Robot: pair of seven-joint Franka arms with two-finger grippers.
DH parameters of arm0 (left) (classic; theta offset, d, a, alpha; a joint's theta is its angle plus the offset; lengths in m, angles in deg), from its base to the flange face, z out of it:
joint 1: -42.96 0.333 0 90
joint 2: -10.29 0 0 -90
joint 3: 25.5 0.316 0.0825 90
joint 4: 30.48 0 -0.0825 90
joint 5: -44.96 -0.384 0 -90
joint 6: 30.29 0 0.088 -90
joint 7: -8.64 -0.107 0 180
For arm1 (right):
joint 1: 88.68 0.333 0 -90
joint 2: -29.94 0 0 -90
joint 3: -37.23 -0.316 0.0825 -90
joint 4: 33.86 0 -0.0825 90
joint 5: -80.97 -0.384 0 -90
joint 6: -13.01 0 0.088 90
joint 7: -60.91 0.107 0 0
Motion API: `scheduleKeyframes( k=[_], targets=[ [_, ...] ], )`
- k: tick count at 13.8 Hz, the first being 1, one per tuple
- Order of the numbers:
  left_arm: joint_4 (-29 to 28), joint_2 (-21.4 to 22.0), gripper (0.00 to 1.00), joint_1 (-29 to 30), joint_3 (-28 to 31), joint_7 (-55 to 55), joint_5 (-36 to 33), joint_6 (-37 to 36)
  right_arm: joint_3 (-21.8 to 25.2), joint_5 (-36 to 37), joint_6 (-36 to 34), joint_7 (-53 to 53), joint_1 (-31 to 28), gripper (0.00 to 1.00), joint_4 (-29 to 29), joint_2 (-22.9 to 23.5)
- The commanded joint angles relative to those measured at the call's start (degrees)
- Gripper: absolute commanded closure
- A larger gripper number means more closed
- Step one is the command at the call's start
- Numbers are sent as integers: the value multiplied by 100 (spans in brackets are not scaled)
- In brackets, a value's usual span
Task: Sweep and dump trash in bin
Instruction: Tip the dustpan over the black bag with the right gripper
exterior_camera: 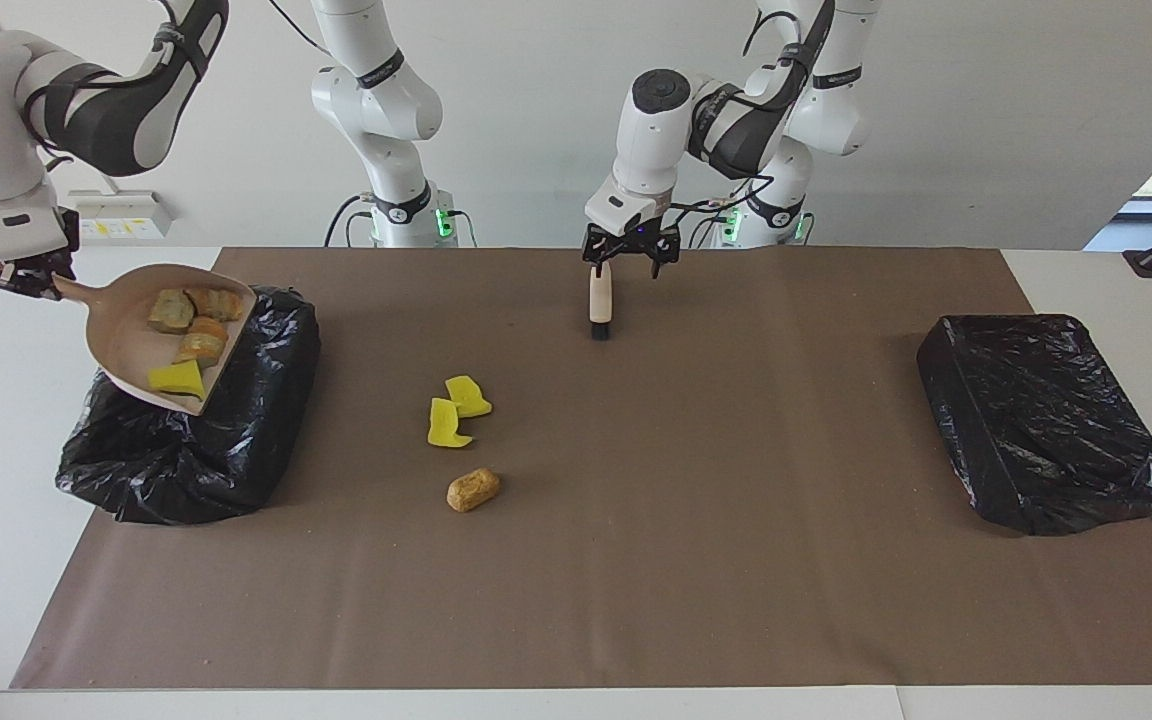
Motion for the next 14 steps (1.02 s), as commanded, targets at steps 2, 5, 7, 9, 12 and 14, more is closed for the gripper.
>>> scheduleKeyframes(
  k=[2,5,7,9,12,14],
  targets=[
    [1141,-87,0,803,-53,-1317,-236,-921,-38,1143,89,494,597,100,-243,-98],
    [1863,-131,0,1462,-44,-2459,-350,-1082,-38,2092,107,494,1019,100,-664,-370],
    [2276,-139,0,1840,-44,-2796,-368,-1160,-47,2462,115,363,1064,100,-762,-441],
    [3013,-183,0,2279,-35,-3112,-377,-1667,-47,2727,36,310,1073,100,-658,-441],
    [3813,-280,0,2816,-9,-3884,-289,-2696,-47,2676,-191,318,1029,100,-394,-791],
    [4044,-306,0,3036,0,-4132,-289,-2997,-56,2483,-515,415,1073,100,-122,-924]
  ],
)
